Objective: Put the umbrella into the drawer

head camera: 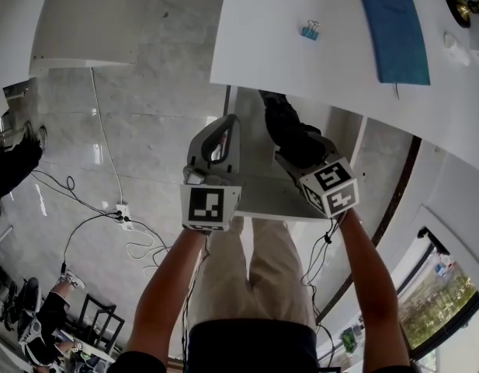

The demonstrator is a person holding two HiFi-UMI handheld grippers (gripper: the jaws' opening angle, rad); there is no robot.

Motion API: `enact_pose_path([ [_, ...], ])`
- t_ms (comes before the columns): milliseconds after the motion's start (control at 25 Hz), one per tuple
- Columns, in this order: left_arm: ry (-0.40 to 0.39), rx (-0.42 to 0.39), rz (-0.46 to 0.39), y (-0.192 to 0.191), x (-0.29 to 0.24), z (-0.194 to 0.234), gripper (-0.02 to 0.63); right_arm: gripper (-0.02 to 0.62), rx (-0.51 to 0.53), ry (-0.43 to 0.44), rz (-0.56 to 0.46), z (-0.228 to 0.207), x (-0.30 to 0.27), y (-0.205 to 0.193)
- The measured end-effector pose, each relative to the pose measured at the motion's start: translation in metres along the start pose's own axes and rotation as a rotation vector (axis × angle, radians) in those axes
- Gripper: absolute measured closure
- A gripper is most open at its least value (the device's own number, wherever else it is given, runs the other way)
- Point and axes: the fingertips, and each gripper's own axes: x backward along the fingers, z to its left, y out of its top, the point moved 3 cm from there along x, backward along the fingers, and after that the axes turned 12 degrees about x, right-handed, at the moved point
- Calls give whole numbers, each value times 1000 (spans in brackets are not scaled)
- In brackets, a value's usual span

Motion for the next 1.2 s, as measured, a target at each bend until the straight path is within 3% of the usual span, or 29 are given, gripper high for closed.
enact_pose_path([
  [1200,6,23,24,-3,-2,1,588,321,-48,-26,108,-16,-60,-23],
])
